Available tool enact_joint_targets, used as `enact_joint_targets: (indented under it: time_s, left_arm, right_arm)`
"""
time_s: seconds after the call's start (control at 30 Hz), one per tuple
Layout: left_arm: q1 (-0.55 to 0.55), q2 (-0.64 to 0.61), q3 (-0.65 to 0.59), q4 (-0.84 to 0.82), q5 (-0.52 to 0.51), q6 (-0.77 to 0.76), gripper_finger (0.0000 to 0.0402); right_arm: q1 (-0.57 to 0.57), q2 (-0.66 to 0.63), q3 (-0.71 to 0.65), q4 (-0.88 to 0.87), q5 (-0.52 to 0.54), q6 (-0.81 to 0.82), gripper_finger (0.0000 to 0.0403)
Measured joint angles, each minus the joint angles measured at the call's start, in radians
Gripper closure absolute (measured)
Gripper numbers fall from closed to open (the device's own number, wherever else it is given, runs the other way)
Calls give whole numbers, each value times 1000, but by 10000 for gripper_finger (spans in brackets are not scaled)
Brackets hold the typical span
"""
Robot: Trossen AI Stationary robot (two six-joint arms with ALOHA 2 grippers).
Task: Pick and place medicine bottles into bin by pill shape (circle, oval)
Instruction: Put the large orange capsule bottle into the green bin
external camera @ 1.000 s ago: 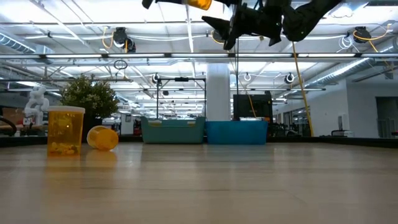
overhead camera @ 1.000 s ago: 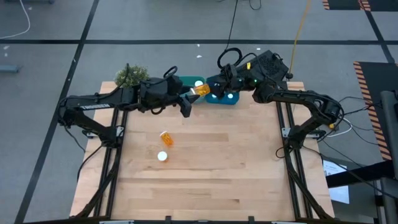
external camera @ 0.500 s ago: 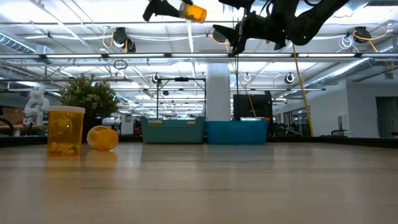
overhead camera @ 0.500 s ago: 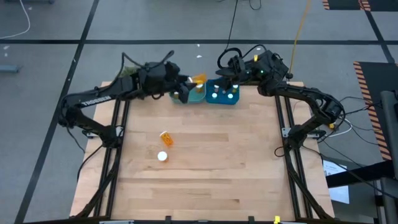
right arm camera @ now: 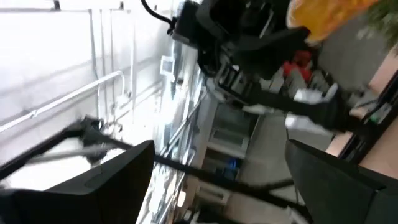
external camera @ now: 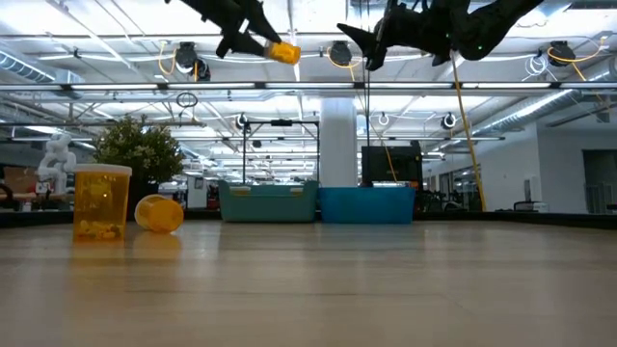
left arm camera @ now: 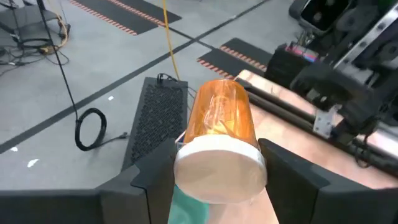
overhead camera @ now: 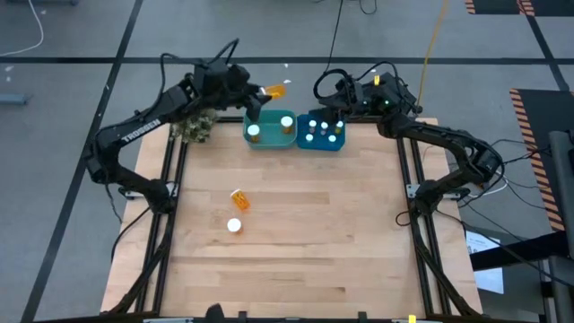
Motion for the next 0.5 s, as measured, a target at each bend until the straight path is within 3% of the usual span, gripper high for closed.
enact_joint_targets:
  time_s: [0.17,0.33,0.5]
  left_arm:
    - [71,97,107,-78,86,119,191]
    - [103,260,251,-239,74,243,183]
    - [116,436,384,-421,36,332,193]
  right_arm:
    - [-4,-16,0,-68,122,-68,51]
    - [4,-22,0,-134,248,-157,51]
    - [4,-23,0,-132,277,-163,51]
